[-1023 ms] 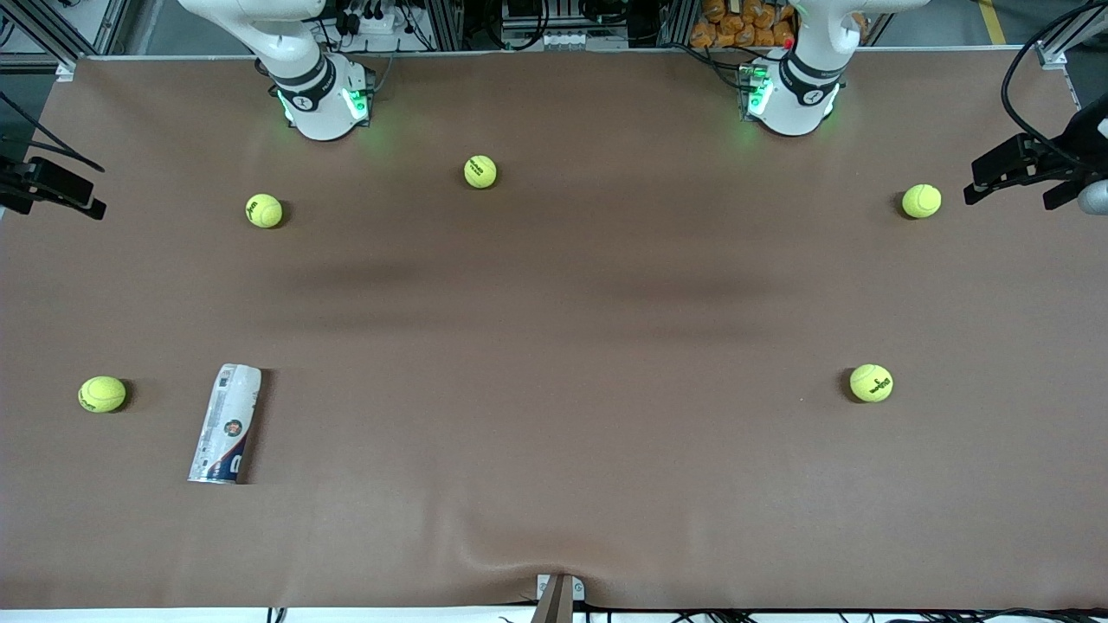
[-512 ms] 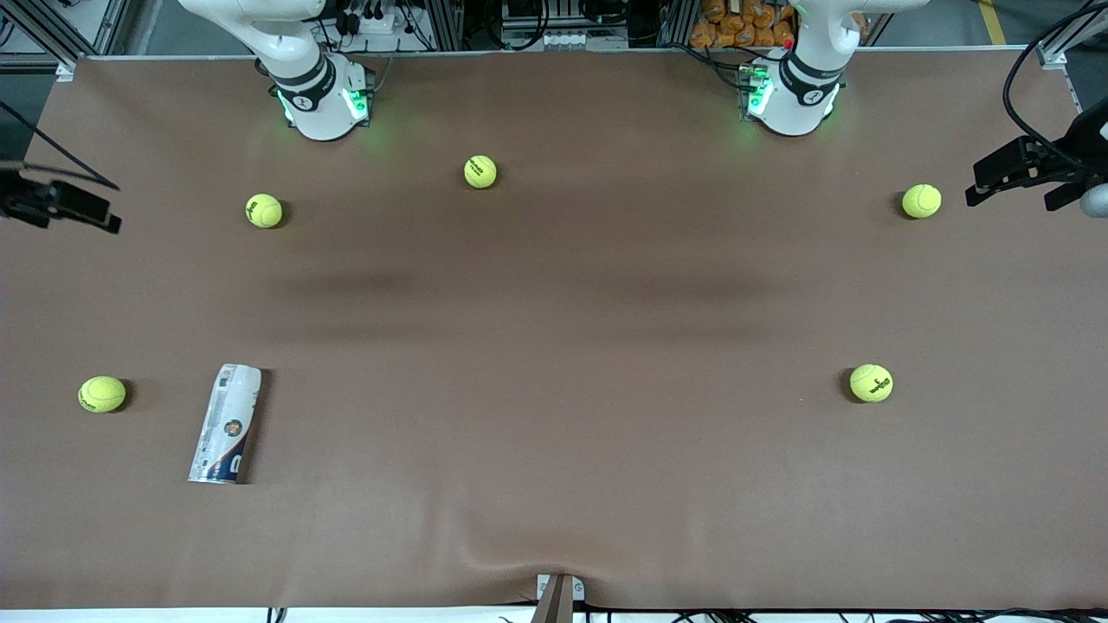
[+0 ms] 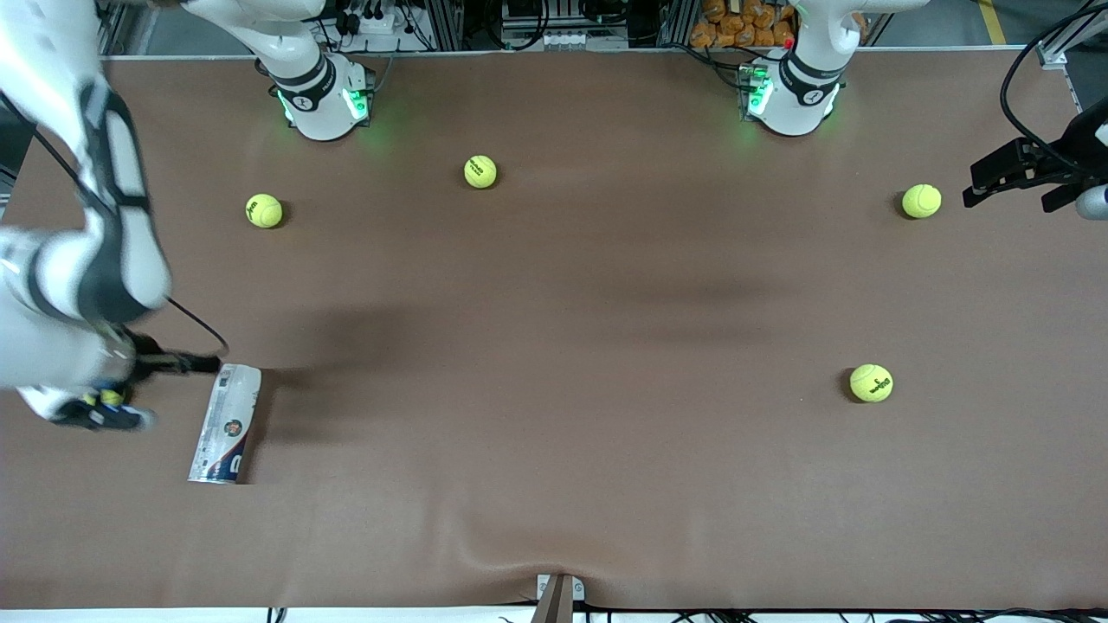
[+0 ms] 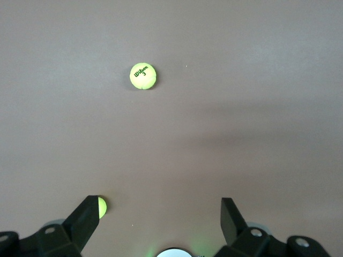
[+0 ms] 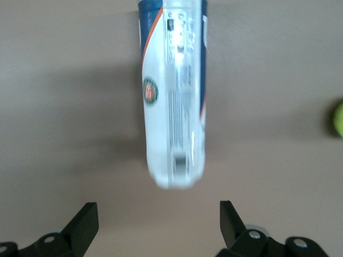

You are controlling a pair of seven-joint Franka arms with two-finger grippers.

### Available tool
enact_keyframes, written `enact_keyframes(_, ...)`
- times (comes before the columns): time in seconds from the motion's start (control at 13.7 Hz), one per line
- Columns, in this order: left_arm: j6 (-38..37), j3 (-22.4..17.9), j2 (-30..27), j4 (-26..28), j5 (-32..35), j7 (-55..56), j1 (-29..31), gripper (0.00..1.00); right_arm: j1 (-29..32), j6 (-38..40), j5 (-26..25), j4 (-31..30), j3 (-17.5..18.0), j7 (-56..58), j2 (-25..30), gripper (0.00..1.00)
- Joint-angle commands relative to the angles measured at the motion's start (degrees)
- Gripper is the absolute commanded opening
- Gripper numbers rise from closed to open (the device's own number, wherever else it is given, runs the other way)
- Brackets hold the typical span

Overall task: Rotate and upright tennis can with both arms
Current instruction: 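Grasp the tennis can body with the right gripper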

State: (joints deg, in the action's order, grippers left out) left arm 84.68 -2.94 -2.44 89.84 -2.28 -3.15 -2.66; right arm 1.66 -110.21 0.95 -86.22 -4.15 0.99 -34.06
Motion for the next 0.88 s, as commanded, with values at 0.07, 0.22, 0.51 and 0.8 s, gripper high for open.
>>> enact_keyframes(0.07, -0.83, 0.21, 0.25, -1.07, 1.05, -0.36, 0.20, 1.00, 1.41, -6.66, 0.63, 4.48, 0.11, 3.04, -7.32, 1.00)
enact_keyframes(0.22, -0.83, 0.30, 0.16, -1.25, 1.49, -0.19, 0.11, 1.00, 1.50, -10.19, 0.81, 4.39, 0.20, 3.05, -9.61, 1.00)
enact_keyframes(0.51, -1.79, 0.04, 0.33, -2.39, 1.32, -1.41, 0.37, 1.00, 1.50, -14.31, 1.68, 4.22, 0.20, 3.14, -12.42, 1.00)
enact_keyframes(0.8, -1.79, -0.14, 1.39, -2.39, 1.49, -1.06, 0.54, 1.00, 1.41, -15.21, 2.21, 4.04, 0.20, 3.93, -13.75, 1.00)
